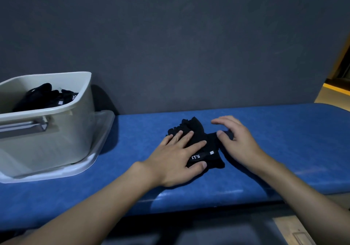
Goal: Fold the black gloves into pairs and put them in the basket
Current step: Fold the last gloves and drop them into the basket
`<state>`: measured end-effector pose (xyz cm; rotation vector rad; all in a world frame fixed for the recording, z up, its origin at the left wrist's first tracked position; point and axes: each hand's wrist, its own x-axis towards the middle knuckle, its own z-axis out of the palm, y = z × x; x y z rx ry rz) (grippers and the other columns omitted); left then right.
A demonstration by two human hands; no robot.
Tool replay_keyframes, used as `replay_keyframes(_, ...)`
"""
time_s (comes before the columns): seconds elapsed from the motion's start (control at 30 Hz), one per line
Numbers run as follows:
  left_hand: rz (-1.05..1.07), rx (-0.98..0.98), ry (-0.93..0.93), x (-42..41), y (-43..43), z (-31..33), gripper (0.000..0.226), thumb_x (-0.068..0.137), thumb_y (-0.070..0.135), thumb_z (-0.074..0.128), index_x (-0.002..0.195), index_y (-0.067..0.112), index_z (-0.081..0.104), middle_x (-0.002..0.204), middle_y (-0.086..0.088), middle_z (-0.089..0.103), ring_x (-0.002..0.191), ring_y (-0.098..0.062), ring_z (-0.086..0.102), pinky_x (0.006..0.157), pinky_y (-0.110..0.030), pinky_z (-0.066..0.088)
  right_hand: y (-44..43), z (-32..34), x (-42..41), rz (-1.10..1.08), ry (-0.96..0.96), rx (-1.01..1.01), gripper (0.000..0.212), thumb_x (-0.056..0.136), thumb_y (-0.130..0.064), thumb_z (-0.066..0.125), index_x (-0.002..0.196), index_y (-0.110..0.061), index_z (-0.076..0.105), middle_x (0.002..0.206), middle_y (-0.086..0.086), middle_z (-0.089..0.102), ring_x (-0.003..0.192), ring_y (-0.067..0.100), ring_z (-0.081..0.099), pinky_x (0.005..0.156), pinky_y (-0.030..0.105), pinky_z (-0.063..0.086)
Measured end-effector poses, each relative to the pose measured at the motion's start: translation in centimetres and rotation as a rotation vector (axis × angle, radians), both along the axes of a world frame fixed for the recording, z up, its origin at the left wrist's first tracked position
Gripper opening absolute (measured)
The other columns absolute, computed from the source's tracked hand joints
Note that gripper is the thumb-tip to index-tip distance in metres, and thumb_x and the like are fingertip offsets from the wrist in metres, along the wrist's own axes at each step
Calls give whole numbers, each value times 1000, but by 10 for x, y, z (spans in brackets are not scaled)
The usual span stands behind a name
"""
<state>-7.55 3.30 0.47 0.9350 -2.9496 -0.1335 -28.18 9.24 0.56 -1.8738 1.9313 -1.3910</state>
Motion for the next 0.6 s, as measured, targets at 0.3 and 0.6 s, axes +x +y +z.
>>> replay_keyframes(0.3, -42, -36, -7, 10, 8, -1, 80, 94, 68, 32, 159, 30, 4, 168, 5, -4, 153, -15, -12, 125, -41, -3, -2, -9, -6, 200, 204, 324, 38, 100, -25, 51, 139, -25, 53, 150, -13, 42, 146, 4, 23, 121, 33, 18)
replay_keyframes(0.6, -113, -9, 53, 14, 11, 7, 74, 97, 59, 46, 157, 24, 22, 165, 1, 18, 153, -15, 10, 124, -27, 6, 1, -8, -7, 155, 282, 278, 38, 102, -27, 46, 139, -23, 54, 154, -10, 37, 147, 4, 18, 121, 38, 19)
